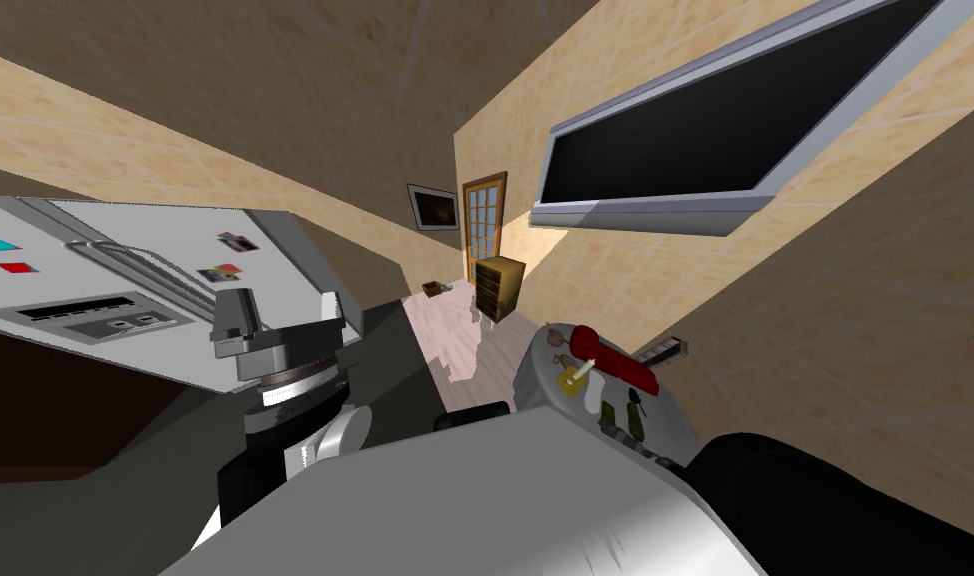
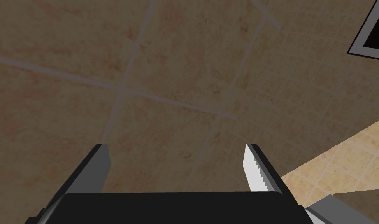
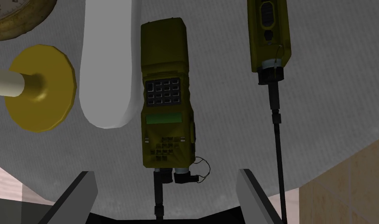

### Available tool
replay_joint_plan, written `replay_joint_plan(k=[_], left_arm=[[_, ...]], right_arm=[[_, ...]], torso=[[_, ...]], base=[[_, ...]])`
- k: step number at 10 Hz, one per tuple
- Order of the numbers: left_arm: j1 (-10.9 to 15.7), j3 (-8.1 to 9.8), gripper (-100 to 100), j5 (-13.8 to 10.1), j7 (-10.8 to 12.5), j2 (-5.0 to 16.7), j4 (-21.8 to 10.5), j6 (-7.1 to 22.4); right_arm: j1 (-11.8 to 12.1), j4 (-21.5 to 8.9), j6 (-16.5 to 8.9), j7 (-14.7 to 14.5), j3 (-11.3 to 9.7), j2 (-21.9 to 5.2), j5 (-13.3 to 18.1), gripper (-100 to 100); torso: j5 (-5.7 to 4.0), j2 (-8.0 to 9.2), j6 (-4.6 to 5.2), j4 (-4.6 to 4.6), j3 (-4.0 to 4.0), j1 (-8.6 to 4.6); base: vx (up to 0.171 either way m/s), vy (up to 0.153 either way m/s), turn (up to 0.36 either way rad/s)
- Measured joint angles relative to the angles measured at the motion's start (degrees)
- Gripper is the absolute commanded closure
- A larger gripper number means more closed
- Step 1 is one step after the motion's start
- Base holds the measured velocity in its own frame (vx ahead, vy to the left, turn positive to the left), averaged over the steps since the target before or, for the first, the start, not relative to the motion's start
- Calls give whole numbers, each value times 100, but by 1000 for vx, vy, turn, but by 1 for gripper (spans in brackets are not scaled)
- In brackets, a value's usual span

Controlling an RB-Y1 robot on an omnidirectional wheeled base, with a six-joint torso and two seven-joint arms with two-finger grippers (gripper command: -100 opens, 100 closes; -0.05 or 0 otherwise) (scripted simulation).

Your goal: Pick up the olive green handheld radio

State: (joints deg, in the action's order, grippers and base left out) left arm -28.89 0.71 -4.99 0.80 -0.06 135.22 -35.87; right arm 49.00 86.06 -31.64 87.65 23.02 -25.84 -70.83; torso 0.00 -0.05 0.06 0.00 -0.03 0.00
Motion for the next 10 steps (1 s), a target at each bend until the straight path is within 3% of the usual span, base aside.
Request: replay_joint_plan(k=[1, 5, 6, 10], left_arm=[[0, 0, 0, 0, 0, 0, 0, 0], [1, 0, 0, 0, 0, 0, 0, 0], [0, 0, 0, 0, 0, 0, 0, 0], [0, 0, 0, 0, 0, 0, 0, 0]], right_arm=[[0, 1, 1, -2, 0, 0, 1, -100], [-370, -466, 125, -60, -17, 127, 111, -100], [-382, -481, 134, -59, -18, 132, 118, 100], [-374, -485, 136, -59, -13, 130, 119, 100]], torso=[[0, 1, 0, 0, 0, 1], [-2, 12, -2, 3, 7, -6], [0, 8, 1, 2, 5, -3], [2, -5, -6, 1, -2, 10]], base=[[-16, -7, 79], [-26, -15, 76], [-3, -3, -10], [0, 0, 0]])
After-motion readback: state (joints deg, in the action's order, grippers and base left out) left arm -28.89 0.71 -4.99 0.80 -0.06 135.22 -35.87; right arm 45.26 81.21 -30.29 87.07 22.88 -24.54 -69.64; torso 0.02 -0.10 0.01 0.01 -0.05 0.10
